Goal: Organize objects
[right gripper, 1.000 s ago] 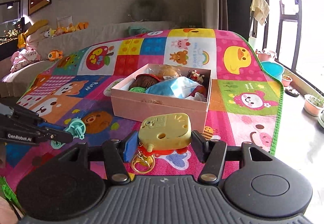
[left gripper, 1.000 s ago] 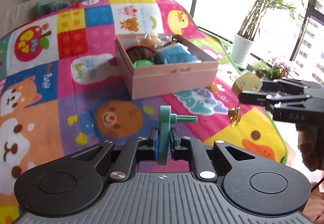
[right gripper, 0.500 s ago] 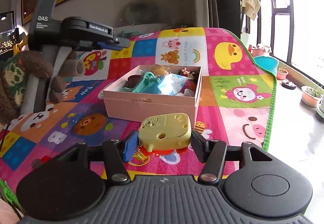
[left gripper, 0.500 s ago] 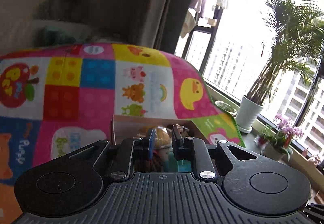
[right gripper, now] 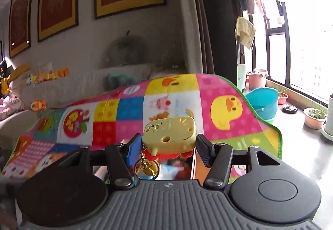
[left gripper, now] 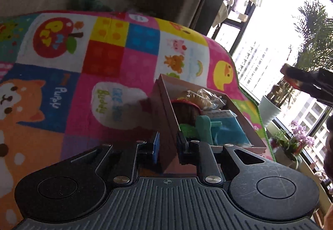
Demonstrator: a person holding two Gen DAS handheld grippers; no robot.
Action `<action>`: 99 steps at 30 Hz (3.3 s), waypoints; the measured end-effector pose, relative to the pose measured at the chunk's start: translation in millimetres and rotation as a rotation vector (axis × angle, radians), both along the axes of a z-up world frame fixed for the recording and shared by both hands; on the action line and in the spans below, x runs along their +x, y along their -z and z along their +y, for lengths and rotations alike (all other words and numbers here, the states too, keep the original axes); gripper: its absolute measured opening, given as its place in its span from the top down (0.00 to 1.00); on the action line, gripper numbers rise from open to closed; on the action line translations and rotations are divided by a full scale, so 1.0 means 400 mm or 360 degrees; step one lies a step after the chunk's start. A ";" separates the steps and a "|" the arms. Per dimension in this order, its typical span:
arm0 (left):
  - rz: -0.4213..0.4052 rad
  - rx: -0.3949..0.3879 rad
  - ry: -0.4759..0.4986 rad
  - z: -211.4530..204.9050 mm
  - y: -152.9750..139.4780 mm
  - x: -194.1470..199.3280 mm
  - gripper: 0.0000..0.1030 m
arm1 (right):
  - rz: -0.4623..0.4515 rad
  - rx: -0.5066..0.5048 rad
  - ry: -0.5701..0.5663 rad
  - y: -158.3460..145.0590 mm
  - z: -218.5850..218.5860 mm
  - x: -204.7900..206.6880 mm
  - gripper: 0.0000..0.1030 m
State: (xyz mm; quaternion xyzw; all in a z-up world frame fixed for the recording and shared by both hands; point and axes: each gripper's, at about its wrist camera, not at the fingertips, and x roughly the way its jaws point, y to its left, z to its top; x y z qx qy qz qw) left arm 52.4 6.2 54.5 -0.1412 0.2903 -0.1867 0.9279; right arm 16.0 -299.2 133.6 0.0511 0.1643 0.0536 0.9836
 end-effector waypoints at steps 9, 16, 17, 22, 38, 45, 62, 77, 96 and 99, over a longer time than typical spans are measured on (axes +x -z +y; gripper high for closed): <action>0.0053 -0.0055 0.0146 0.022 -0.015 0.002 0.81 | 0.0108 -0.0004 0.0025 0.050 -0.032 0.104 0.25; 0.0183 0.0180 0.0196 -0.074 -0.027 0.121 0.81 | 0.0333 -0.0472 -0.0210 0.203 0.008 -0.010 0.25; 0.0211 0.0230 0.0183 -0.090 -0.026 0.140 0.80 | 0.0337 -0.0547 -0.0225 0.222 0.024 -0.017 0.26; 0.0448 0.0386 0.0077 -0.129 0.014 0.236 0.44 | 0.0393 -0.0648 -0.0224 0.291 0.065 0.006 0.41; 0.0442 0.0159 -0.0333 0.140 0.080 0.283 0.04 | 0.0346 -0.0673 -0.0338 0.292 0.260 0.146 0.41; 0.0339 0.0254 -0.0398 0.195 0.088 0.311 0.03 | 0.0404 -0.0598 -0.0327 0.296 0.333 0.217 0.41; 0.0025 0.0409 -0.0305 0.102 0.039 -0.085 0.04 | 0.0597 -0.0208 -0.0070 0.315 0.273 0.003 0.00; 0.0132 0.0648 -0.0440 -0.005 0.138 -0.103 0.04 | 0.0676 -0.0238 -0.0055 0.388 0.281 -0.017 0.00; 0.0129 0.0656 -0.0442 -0.017 0.139 -0.096 0.03 | 0.0575 -0.0199 0.0016 0.402 0.283 -0.001 0.00; 0.0130 0.0654 -0.0443 -0.017 0.138 -0.095 0.03 | 0.0577 -0.0208 0.0017 0.401 0.284 0.002 0.00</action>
